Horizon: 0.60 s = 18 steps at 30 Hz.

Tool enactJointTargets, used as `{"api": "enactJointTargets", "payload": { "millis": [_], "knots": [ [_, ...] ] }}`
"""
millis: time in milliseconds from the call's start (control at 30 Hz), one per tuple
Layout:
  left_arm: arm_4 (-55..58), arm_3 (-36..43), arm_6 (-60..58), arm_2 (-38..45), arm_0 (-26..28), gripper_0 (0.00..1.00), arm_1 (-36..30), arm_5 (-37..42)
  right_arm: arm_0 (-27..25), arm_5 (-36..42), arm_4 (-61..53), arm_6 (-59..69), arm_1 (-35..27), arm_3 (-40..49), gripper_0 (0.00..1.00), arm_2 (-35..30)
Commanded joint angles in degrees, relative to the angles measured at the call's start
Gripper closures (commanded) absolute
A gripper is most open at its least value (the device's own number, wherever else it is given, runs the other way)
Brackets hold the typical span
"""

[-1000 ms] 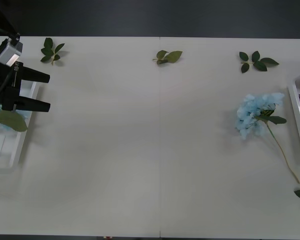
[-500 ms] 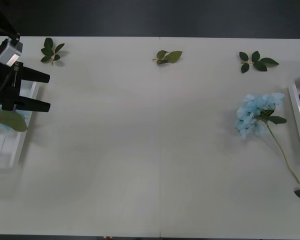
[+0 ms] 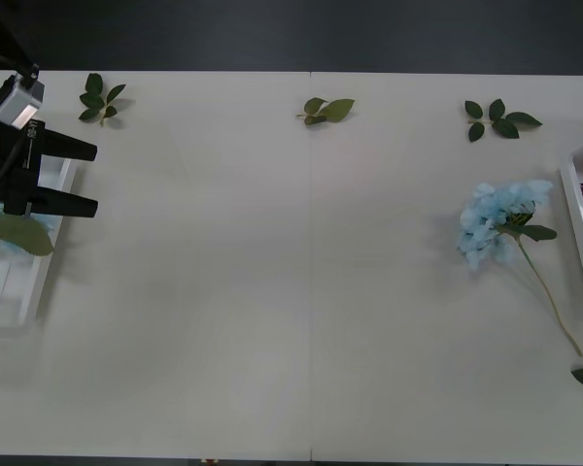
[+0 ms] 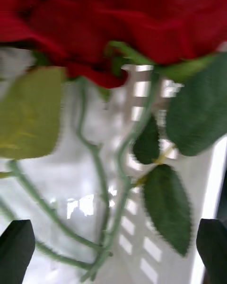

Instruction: Put the red flowers into the right box and the blue flowers into the left box

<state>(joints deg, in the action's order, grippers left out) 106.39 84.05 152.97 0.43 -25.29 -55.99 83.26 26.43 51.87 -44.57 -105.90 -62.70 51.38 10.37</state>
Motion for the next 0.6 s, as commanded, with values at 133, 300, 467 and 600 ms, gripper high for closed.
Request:
{"api": "enactJointTargets", "payload": {
  "millis": [133,300,467,600],
  "knots": [
    [-0.13,0.59,2.03,0.63,-2.05,0.00,-0.79,-0.12,0.64,8.33,-5.52,-0.97,-3.13,10.23,0.00,-0.87],
    [-0.13,0.59,2.03,0.63,-2.05,0.00,-0.79,-0.12,0.64,14.31,-9.66,0.44,-4.19,17.79,0.00,-0.87],
    [-0.13,0.59,2.03,0.63,-2.05,0.00,-0.79,-0.12,0.64,20.55,-13.70,5.88,-4.36,27.46,0.00,-0.87],
    [-0.13,0.59,2.03,0.63,-2.05,0.00,-0.79,-0.12,0.64,25.91,-12.56,12.74,-2.96,35.99,0.00,-0.87]
  ]
}}
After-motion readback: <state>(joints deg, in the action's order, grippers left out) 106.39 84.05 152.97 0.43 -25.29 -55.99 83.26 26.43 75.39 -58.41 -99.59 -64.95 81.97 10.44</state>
